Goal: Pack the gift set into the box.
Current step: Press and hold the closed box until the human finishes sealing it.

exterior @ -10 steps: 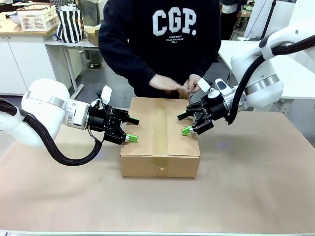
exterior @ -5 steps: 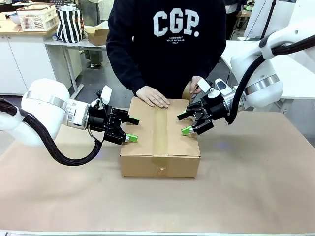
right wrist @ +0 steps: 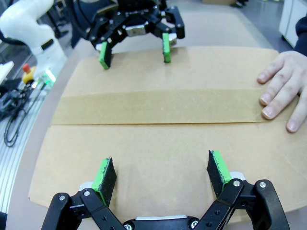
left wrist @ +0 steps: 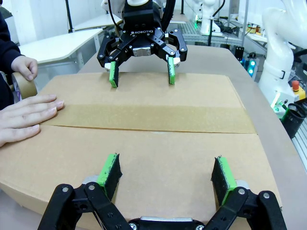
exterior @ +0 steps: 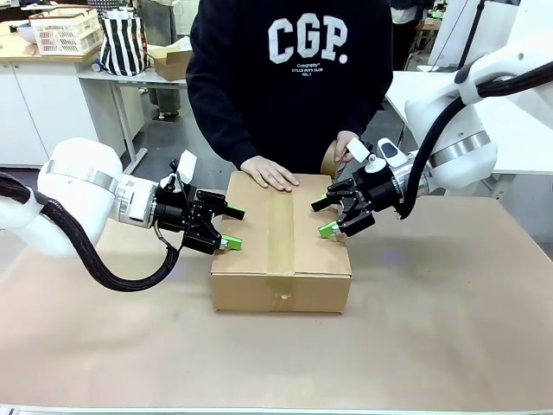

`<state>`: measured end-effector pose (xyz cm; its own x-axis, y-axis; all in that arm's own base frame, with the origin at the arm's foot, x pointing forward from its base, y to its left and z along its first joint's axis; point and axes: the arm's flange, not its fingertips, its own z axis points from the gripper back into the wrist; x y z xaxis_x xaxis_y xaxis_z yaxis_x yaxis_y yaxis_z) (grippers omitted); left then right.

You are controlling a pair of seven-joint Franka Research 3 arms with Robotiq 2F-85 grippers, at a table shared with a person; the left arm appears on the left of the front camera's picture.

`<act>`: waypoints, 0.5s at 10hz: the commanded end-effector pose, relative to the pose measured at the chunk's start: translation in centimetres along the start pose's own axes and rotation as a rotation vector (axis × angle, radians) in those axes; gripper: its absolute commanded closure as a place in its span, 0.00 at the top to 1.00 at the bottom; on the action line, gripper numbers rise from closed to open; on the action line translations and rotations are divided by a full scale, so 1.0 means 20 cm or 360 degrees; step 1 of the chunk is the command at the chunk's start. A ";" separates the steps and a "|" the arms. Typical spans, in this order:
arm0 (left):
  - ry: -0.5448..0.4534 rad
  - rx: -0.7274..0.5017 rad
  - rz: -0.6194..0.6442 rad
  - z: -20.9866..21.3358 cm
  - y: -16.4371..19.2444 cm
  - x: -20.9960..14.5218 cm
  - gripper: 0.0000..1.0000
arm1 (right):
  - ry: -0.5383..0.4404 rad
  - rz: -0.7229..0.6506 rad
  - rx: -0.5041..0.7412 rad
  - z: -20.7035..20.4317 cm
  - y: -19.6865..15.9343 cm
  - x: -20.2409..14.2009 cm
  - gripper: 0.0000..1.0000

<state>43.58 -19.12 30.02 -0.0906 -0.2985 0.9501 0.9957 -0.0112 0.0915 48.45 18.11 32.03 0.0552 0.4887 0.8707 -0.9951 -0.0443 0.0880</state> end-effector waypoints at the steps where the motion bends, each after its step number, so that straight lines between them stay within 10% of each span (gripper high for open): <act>1: 0.0005 0.0000 -0.0001 0.00 -0.01 -0.01 1.00 | 0.0016 -0.0013 -0.0003 -0.01 0.00 -0.03 1.00; 5: 0.0005 0.0000 -0.0001 0.00 -0.01 -0.01 1.00 | 0.0016 -0.0013 -0.0003 -0.01 0.00 -0.03 1.00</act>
<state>43.58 -19.12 30.02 -0.0906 -0.2985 0.9501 0.9957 -0.0111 0.0915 48.45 18.10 32.04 0.0552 0.4886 0.8707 -0.9952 -0.0441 0.0879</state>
